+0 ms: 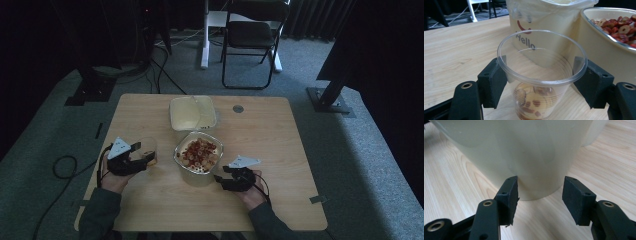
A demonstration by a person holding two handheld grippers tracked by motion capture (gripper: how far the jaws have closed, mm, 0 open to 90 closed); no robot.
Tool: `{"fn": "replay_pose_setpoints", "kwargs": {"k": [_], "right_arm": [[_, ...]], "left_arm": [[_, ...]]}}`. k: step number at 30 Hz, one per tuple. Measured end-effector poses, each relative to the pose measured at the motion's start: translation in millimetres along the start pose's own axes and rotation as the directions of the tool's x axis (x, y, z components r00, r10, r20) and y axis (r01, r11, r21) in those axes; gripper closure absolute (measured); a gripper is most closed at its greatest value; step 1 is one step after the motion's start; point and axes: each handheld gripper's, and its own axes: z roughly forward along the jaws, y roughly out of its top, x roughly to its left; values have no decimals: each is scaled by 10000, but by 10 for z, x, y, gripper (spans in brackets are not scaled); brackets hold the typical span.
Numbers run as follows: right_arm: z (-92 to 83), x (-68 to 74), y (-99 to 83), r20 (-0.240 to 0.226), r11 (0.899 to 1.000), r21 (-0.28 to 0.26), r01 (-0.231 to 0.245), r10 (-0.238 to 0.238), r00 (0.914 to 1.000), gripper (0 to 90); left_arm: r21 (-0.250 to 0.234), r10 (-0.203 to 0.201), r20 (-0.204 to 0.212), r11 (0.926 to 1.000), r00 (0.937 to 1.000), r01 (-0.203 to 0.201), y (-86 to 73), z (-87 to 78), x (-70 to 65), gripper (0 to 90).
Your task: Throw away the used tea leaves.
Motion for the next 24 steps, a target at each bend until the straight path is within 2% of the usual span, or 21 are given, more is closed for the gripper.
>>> {"fn": "replay_pose_setpoints", "kwargs": {"k": [5, 13, 17, 20, 24], "right_arm": [[178, 71, 141, 19, 9999, -125, 103, -103, 9999, 460], [430, 61, 354, 29, 9993, -366, -95, 96, 9999, 467], [553, 55, 451, 198, 9989, -463, -66, 75, 9998, 470], [634, 35, 512, 242, 9984, -509, -227, 240, 9994, 476], [729, 19, 585, 315, 9975, -577, -407, 426, 9986, 485]], "left_arm": [[-7, -48, -189, 10000, 9998, 48, -5, -11, 67, 295], [-6, -67, -546, 10000, 9985, 67, 0, 22, 137, 295], [-57, -88, -765, 9999, 9970, 84, 30, 46, 185, 295], [-136, -49, -1059, 9999, 9944, 34, 67, 59, 230, 295], [-418, -50, -1556, 9991, 9878, -16, 137, 78, 302, 295]]}}
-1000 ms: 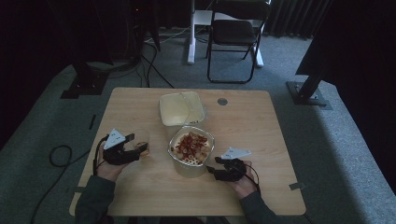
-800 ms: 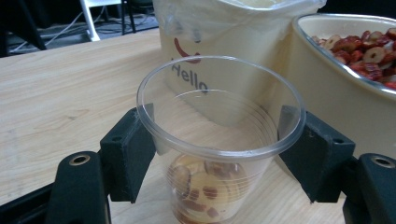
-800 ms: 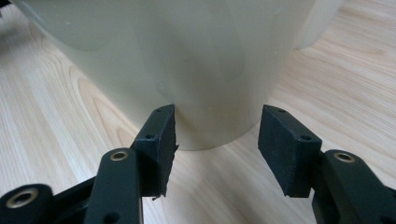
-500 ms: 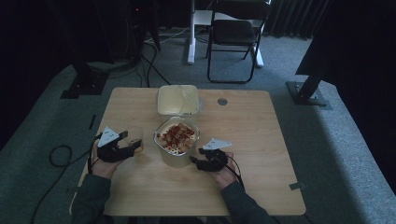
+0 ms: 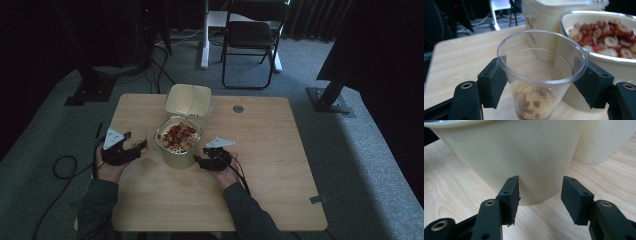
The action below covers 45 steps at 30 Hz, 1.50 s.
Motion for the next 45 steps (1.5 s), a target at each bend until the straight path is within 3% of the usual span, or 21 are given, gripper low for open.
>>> {"fn": "replay_pose_setpoints", "kwargs": {"k": [8, 12, 17, 19, 24, 27, 33, 36, 38, 41, 44, 45], "right_arm": [[174, 24, 106, -137, 9996, 14, -266, 266, 9996, 468], [189, -6, 105, -155, 9999, -3, -173, 173, 9997, 441], [109, -118, 33, 496, 9994, 274, 227, -240, 9985, 427], [61, -189, -16, 790, 9985, 436, 340, -373, 9962, 416], [-102, -349, -126, 1591, 9930, 889, 782, -917, 9830, 394], [-231, -448, -210, 1985, 9911, 984, 899, -1081, 9741, 392], [-429, -642, -450, 2481, 9918, 1209, 409, -701, 9662, 389], [-521, -696, -562, 2645, 9906, 1323, 335, -679, 9620, 385], [-551, -710, -593, 2713, 9905, 1346, 293, -652, 9603, 380], [-668, -771, -726, 3041, 9889, 1480, 156, -605, 9507, 374], [-701, -799, -769, 3204, 9874, 1580, 107, -615, 9453, 372], [-749, -844, -804, 3311, 9892, 1464, -111, -384, 9428, 366]], "left_arm": [[-123, 390, -818, 9991, 9959, -402, 173, 114, 119, 297], [-195, 598, -1099, 9979, 9921, -623, 259, 162, 192, 298], [-116, 962, -1542, 9950, 9833, -991, 350, 221, 262, 300], [-193, 901, -1568, 9954, 9835, -943, 381, 232, 288, 300], [-270, 1069, -1739, 9932, 9789, -1132, 467, 250, 305, 300], [-212, 1285, -1906, 9906, 9732, -1350, 526, 271, 311, 300], [-42, 1783, -2068, 9831, 9620, -1831, 633, 285, 280, 300], [31, 2038, -2129, 9781, 9556, -2080, 688, 280, 254, 300], [16, 2085, -2125, 9771, 9547, -2130, 706, 279, 248, 300], [44, 2454, -2209, 9681, 9439, -2507, 789, 257, 203, 300], [65, 2522, -2209, 9663, 9421, -2572, 803, 252, 194, 300], [171, 2891, -2276, 9560, 9299, -2930, 864, 238, 156, 300]]}}
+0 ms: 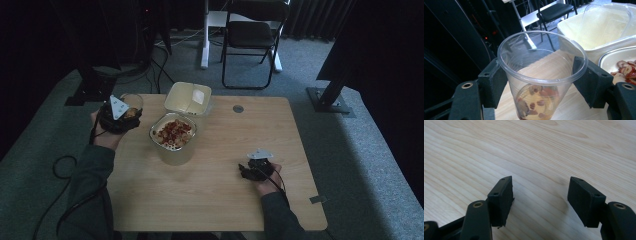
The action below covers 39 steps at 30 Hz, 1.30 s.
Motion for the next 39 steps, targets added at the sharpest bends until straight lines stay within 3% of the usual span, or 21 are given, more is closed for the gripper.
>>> {"fn": "replay_pose_setpoints", "kwargs": {"k": [7, 10, 12, 19, 24, 32, 33, 37, 39], "right_arm": [[-5, -74, -52, 7, 9990, -191, -396, 396, 9992, 357], [-9, -83, -70, -1, 9984, -270, -492, 492, 9988, 357], [-10, -88, -79, -44, 9980, -297, -561, 560, 9984, 357], [-3, -123, -88, -257, 9962, -269, -829, 822, 9963, 343], [-3, -124, -88, -266, 9962, -265, -834, 827, 9962, 343], [1, -132, -88, -286, 9958, -287, -866, 857, 9959, 342], [1, -131, -88, -294, 9958, -283, -876, 868, 9958, 342], [2, -132, -88, -297, 9957, -282, -885, 876, 9957, 341], [1, -133, -88, -301, 9957, -275, -886, 877, 9957, 341]], "left_arm": [[-124, 980, -82, 9951, 9952, -981, 125, -50, -51, 299], [-78, 1481, -196, 9889, 9888, -1482, 180, -64, -87, 299], [-4, 1895, -328, 9819, 9813, -1896, 211, -66, -120, 299], [369, 3526, -888, 9358, 9315, -3507, 290, -45, -263, 300], [722, 4499, -1170, 8930, 8854, -4443, 331, -20, -369, 305], [1043, 5424, -1245, 8398, 8308, -5327, 387, -5, -485, 309], [1064, 5486, -1190, 8357, 8276, -5387, 395, -6, -496, 310], [1254, 5923, -1145, 8050, 7975, -5799, 436, -6, -527, 311], [1317, 6071, -1139, 7938, 7864, -5937, 456, -3, -538, 311]]}}
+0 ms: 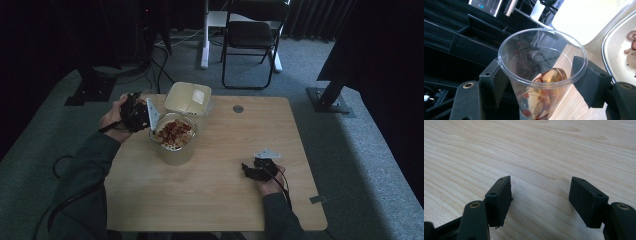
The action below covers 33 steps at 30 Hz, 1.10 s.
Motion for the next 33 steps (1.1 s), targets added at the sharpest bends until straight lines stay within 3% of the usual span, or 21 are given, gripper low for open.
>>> {"fn": "replay_pose_setpoints", "kwargs": {"k": [2, 3, 5, 6, 8, 9, 15, 19, 23, 29, 32, 33], "right_arm": [[0, 0, 0, 0, 10000, -1, 3, -3, 10000, 341], [0, 0, 0, 0, 10000, -1, 2, -2, 10000, 342], [0, 0, 0, 2, 10000, 1, 4, -4, 10000, 342], [0, 0, 0, 2, 10000, 0, 3, -3, 10000, 341], [0, 1, 0, 1, 10000, -8, -4, 4, 10000, 341], [1, 1, 0, 5, 10000, -6, -4, 4, 10000, 341], [0, 1, 0, 3, 10000, -6, -5, 5, 10000, 341], [0, 0, 0, 3, 10000, -5, -5, 5, 10000, 341], [1, 0, 0, 2, 10000, -3, -5, 5, 10000, 341], [1, 1, 0, 4, 10000, -7, -13, 13, 10000, 341], [0, 1, 0, 1, 10000, -4, -7, 7, 10000, 341], [1, 1, 0, 3, 10000, -7, -13, 13, 10000, 341]], "left_arm": [[0, 0, 0, 10000, 10000, 0, 0, 0, 0, 311], [115, 359, -91, 9993, 9993, -358, 34, 1, 3, 312], [136, 491, -111, 9987, 9987, -490, 42, 1, 1, 313], [255, 805, -130, 9965, 9967, -802, 64, -5, -5, 313], [255, 805, -130, 9965, 9967, -802, 64, -5, -5, 313], [291, 1080, -142, 9938, 9941, -1075, 91, -9, -17, 313], [288, 1420, -58, 9895, 9898, -1418, 145, -4, -39, 314], [328, 1786, -116, 9835, 9839, -1781, 177, -14, -54, 314], [445, 2418, -326, 9697, 9698, -2403, 199, -33, -85, 314], [653, 3335, -550, 9417, 9411, -3299, 238, -66, -129, 323], [658, 3374, -565, 9404, 9397, -3337, 242, -70, -134, 326], [724, 3782, -655, 9247, 9234, -3736, 263, -102, -139, 328]]}}
